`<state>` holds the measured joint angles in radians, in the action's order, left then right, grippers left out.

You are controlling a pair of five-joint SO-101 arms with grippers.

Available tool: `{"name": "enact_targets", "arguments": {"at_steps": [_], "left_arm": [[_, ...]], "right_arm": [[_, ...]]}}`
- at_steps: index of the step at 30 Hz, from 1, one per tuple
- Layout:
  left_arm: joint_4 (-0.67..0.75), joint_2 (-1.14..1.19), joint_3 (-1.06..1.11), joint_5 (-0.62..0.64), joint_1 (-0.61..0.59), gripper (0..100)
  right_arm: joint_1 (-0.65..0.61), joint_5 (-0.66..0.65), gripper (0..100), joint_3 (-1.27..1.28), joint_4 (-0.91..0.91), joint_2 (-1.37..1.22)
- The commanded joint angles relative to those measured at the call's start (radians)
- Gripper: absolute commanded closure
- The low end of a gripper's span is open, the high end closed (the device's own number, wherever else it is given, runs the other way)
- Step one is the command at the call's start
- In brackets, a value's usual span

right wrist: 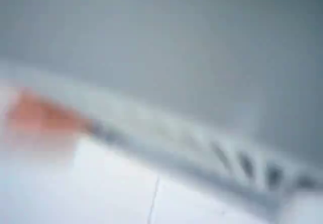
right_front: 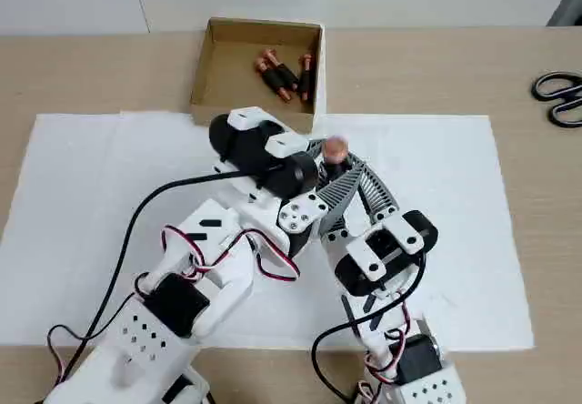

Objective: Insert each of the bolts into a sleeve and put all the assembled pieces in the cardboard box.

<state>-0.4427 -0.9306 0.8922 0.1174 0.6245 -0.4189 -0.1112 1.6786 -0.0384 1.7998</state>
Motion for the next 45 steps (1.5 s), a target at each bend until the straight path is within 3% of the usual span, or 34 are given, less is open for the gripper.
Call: {"name": "enact_targets", "arguments": {"at_steps": [1, 8, 13, 19, 22, 25, 32, 39, 45], "left_arm": [[-0.014, 0.006, -0.016, -0.006, -0.002, 82], [0.006, -0.002, -0.082, -0.008, -0.005, 82], [0.031, -0.002, -0.216, -0.008, -0.069, 82], [0.026, -0.012, -0.317, -0.008, -0.077, 82], [0.026, -0.086, -0.328, -0.008, -0.078, 88], [0.026, -0.195, -0.257, -0.031, -0.1, 99], [0.031, -0.425, 0.091, -0.104, -0.284, 99], [0.124, -0.603, 0.394, -0.106, -0.473, 99], [0.167, -0.746, 0.547, -0.106, -0.638, 99]], "right_arm": [[0.002, -0.005, 99.4, 0.005, 0.021, 0.013], [0.002, -0.005, 99.4, 0.005, 0.021, 0.013], [0.002, -0.005, 99.4, 0.005, 0.013, 0.013], [0.001, -0.005, 99.4, 0.005, -0.107, 0.013], [0.005, -0.005, 99.4, 0.0, -0.182, 0.013], [0.027, -0.005, 99.5, -0.031, -0.286, 0.013], [0.05, -0.005, 99.5, -0.146, -0.509, 0.012], [0.14, -0.124, 99.5, -0.342, -0.513, -0.105], [0.157, -0.081, 99.5, -0.516, -0.441, -0.358]]}}
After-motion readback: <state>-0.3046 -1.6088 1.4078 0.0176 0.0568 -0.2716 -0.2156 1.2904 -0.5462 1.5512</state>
